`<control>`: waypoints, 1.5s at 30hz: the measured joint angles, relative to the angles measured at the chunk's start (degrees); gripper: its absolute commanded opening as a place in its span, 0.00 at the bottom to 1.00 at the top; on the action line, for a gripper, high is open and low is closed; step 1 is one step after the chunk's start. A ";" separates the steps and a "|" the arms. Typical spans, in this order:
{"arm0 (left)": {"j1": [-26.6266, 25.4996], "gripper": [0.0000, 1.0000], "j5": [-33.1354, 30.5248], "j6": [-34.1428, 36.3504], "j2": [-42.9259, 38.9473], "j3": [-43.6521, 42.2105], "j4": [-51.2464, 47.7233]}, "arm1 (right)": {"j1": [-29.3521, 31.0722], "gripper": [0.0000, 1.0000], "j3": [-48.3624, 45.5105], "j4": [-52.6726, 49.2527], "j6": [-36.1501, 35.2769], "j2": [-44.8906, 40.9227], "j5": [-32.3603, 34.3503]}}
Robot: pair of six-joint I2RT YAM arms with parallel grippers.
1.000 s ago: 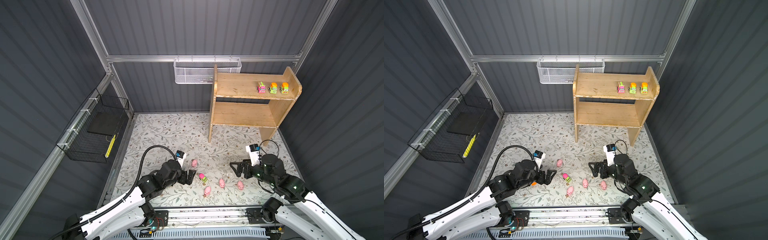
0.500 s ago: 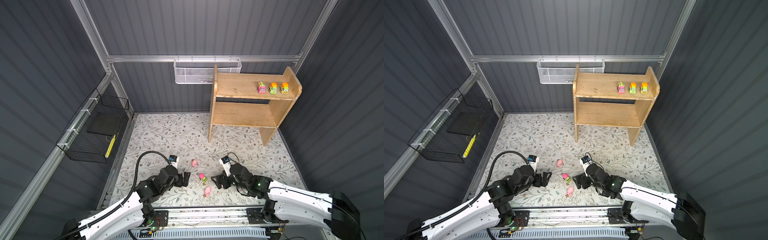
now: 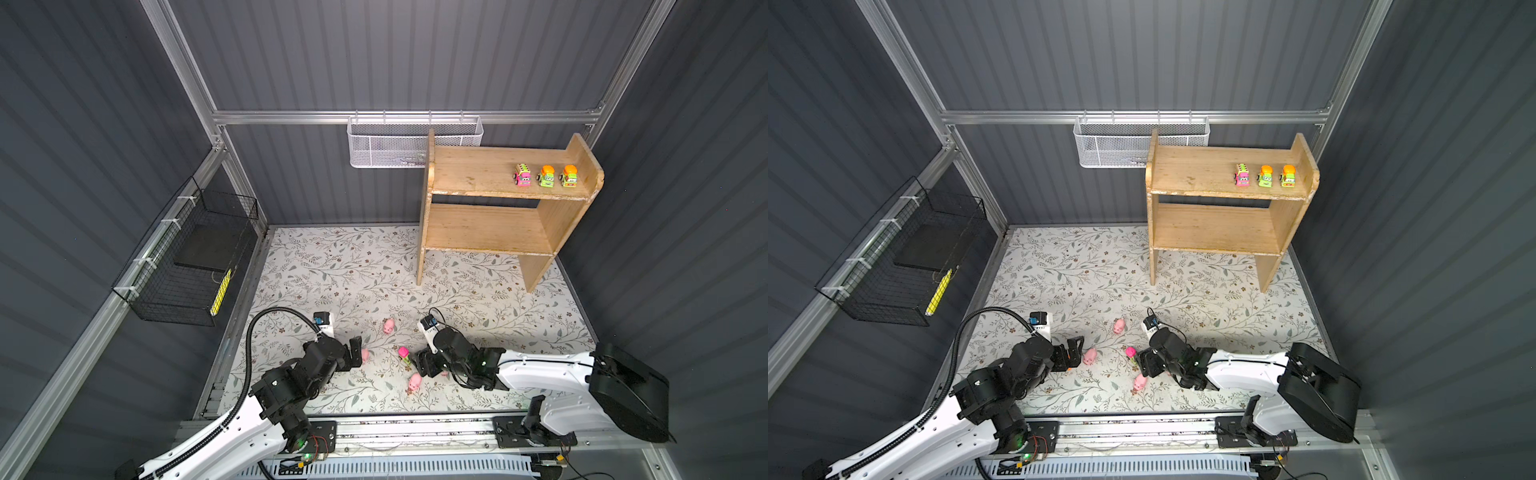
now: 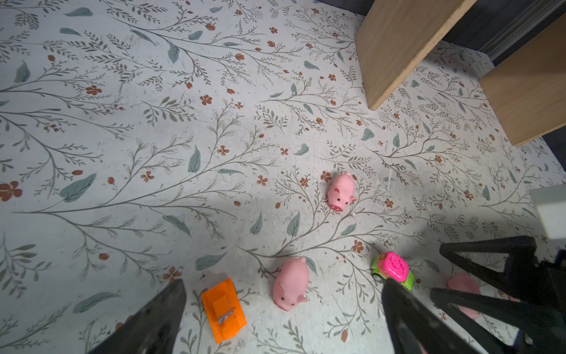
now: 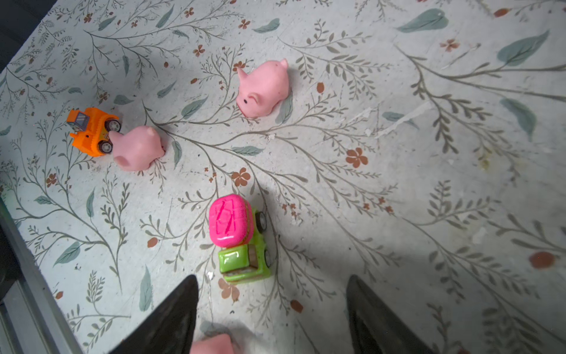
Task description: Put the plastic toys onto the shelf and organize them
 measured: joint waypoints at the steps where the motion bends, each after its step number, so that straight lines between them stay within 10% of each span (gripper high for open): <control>1: 0.00 1.00 -0.31 0.02 0.52 0.31 -0.15 | 0.07 0.73 0.33 0.61 -0.07 0.96 0.02; 45: 1.51 1.00 0.17 6.71 10.71 1.64 6.91 | 6.58 0.52 3.08 18.14 -4.98 17.77 11.72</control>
